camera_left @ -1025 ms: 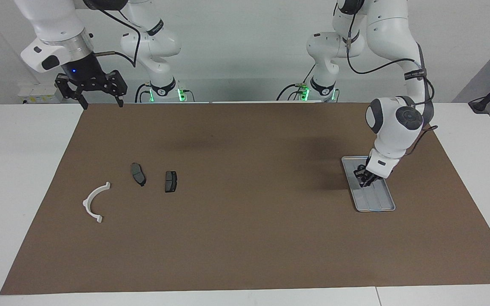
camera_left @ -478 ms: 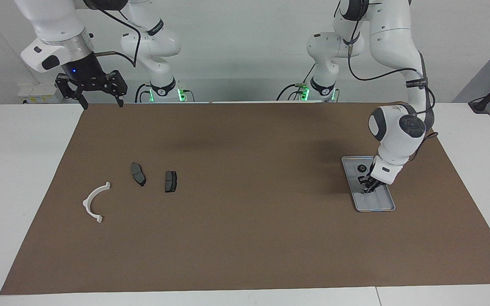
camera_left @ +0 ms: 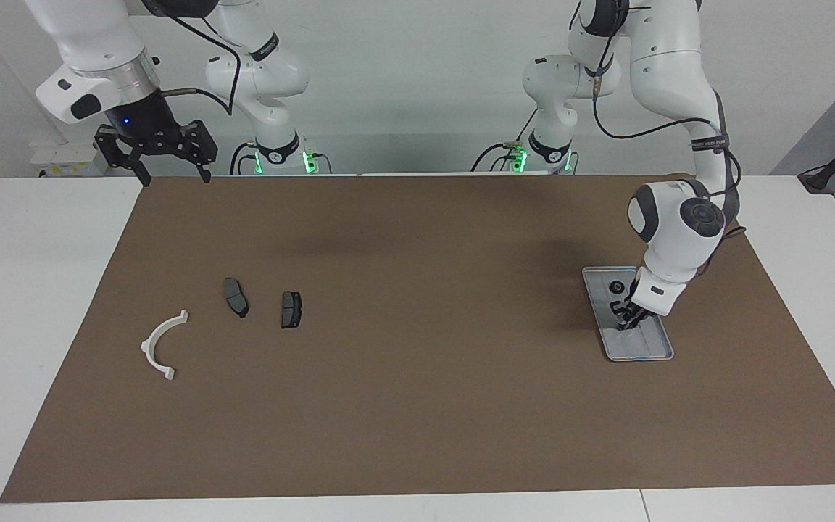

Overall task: Pick bearing gear from pile to tray
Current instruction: 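Carry the second gear with the left gripper over the silver tray, then lower the gear into the tray and open the left gripper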

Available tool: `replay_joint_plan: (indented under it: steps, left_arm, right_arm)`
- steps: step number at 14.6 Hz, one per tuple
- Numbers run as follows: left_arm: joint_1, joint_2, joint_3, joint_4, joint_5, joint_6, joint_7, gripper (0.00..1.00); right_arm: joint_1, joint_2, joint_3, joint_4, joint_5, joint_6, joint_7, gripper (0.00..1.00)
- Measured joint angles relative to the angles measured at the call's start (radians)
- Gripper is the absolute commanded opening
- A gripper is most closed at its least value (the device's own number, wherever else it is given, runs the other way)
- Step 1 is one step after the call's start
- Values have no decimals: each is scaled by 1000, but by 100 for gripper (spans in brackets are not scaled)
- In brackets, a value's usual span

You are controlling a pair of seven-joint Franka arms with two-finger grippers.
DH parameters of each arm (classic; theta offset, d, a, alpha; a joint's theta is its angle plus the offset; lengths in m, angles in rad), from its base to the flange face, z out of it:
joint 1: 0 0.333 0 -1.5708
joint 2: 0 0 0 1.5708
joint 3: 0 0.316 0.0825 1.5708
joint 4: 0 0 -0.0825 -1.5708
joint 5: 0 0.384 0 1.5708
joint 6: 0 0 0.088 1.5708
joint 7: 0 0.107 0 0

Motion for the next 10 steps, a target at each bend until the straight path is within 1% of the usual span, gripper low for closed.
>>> replay_joint_plan:
  steps: [1, 2, 6, 8, 10]
  left_arm:
    - [0, 0, 0, 0, 0, 0, 0, 77]
    - [0, 0, 0, -1, 0, 1, 0, 100]
    - [2, -1, 0, 6, 0, -6, 1, 100]
    - [2, -22, -1, 31, 0, -61, 1, 100]
    - [2, -73, 0, 56, 0, -150, 1, 100]
  right_arm:
    - [0, 0, 0, 0, 0, 0, 0, 100]
    - [0, 0, 0, 0, 0, 0, 0, 100]
    - [0, 0, 0, 0, 1, 0, 0, 100]
    - [0, 0, 0, 0, 1, 0, 0, 100]
    - [0, 0, 0, 0, 1, 0, 0, 100]
